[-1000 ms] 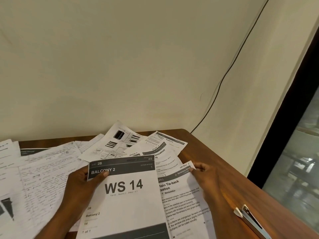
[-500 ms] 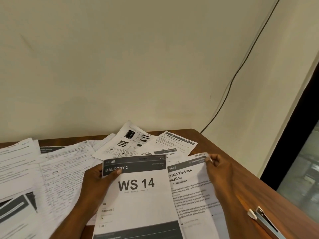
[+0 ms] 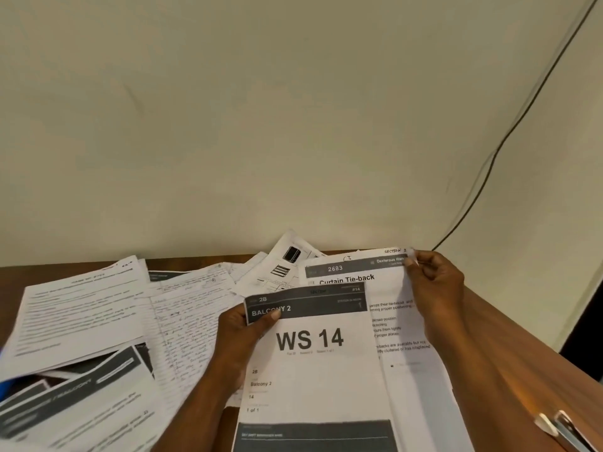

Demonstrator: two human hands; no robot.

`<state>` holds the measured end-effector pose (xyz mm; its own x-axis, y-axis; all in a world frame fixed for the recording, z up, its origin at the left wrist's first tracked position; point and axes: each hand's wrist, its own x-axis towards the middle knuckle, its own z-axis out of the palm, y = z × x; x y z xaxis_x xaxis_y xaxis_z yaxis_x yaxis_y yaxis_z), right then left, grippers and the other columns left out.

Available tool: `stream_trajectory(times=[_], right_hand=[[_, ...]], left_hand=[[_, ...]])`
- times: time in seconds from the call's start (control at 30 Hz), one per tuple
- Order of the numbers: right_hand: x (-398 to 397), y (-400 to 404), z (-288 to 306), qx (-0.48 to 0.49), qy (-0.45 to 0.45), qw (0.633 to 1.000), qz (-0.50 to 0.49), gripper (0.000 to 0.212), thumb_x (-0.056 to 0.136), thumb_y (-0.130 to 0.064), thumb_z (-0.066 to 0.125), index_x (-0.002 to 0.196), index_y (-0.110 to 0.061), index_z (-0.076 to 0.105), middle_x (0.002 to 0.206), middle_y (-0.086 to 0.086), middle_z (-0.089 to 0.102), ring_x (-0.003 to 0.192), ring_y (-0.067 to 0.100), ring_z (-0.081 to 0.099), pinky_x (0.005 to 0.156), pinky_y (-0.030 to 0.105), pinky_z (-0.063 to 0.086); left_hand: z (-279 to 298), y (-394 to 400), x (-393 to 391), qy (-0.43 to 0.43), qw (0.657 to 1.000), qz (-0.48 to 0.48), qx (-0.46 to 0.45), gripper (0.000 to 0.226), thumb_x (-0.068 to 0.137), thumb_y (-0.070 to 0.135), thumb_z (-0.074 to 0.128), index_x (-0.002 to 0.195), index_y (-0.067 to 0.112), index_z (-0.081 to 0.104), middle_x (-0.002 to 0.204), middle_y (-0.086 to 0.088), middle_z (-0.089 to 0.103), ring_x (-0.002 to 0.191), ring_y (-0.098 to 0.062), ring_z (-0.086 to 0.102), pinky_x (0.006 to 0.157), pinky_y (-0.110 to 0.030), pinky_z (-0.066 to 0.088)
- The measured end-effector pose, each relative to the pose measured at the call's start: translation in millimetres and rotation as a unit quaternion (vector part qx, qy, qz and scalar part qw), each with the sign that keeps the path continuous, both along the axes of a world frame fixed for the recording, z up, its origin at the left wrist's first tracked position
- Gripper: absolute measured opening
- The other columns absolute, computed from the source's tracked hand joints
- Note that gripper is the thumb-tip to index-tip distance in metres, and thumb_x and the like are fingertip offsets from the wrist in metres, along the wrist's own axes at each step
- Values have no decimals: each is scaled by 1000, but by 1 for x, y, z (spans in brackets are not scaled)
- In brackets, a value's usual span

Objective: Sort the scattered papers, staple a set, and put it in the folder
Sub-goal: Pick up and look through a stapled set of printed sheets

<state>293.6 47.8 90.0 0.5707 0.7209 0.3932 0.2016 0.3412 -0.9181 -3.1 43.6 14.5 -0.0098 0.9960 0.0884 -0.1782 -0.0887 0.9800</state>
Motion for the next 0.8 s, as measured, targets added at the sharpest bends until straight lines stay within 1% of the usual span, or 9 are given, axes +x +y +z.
stream_trajectory(times=[0.07,0.17,0.3,0.43,0.5,0.6,0.63,0.73,0.8], right_hand=[[-14,5,-3,-23,-3,999,41,5,98,-23,71,103,-21,72,87,-6,80,75,6,76,61,21,59],[-28,10,-18,-69,8,996,64,9,99,-28,69,106,-24,70,95,-4,81,81,16,78,63,30,60],[-37,10,-41,-104,33,992,64,10,97,-35,70,104,-28,69,99,-5,81,84,21,80,75,48,66],[-38,7,-56,-111,60,990,64,17,96,-38,70,105,-24,70,104,-4,80,88,21,78,80,44,65],[-38,7,-60,-112,83,986,88,20,95,-38,71,107,-21,71,109,-4,79,96,22,77,86,45,64],[-40,1,-60,-121,131,976,128,16,99,-25,68,108,-13,72,102,-1,81,88,23,78,68,28,64],[-41,-1,-60,-126,136,973,139,16,100,-23,67,109,-11,72,99,0,81,86,23,79,67,29,64],[-45,-3,-60,-146,136,964,173,19,101,-24,65,111,-11,73,102,5,81,92,30,79,89,52,63],[-49,-4,-59,-152,156,957,192,18,102,-20,62,112,-9,72,104,10,81,95,36,78,95,60,59]], left_hand=[[0,0,0,4,1000,5,-6,29,89,19,78,116,13,68,100,-11,81,86,-37,79,83,-56,62],[0,0,0,2,1000,10,-13,28,89,18,78,115,14,68,100,-11,81,87,-37,79,84,-58,62],[-2,2,-1,-5,1000,-3,-15,30,89,16,78,117,14,67,101,-13,81,89,-38,78,83,-56,62],[-4,4,-1,16,999,-36,-1,39,83,20,78,118,11,64,102,-15,80,95,-36,78,84,-52,62],[-5,7,0,21,999,-39,-4,33,85,16,77,115,11,66,99,-15,80,93,-34,78,79,-45,64],[-7,10,1,19,999,-21,-17,24,89,6,76,111,13,69,95,-13,81,90,-31,79,82,-47,63],[-8,11,2,20,999,-12,-22,22,89,5,76,108,14,69,93,-11,81,88,-30,79,83,-48,63],[-10,11,3,32,999,1,-26,17,89,6,77,102,13,69,90,-11,81,87,-32,79,85,-52,62],[-10,11,2,24,999,4,-22,20,88,5,78,106,12,72,94,-13,81,89,-36,78,87,-57,61]])
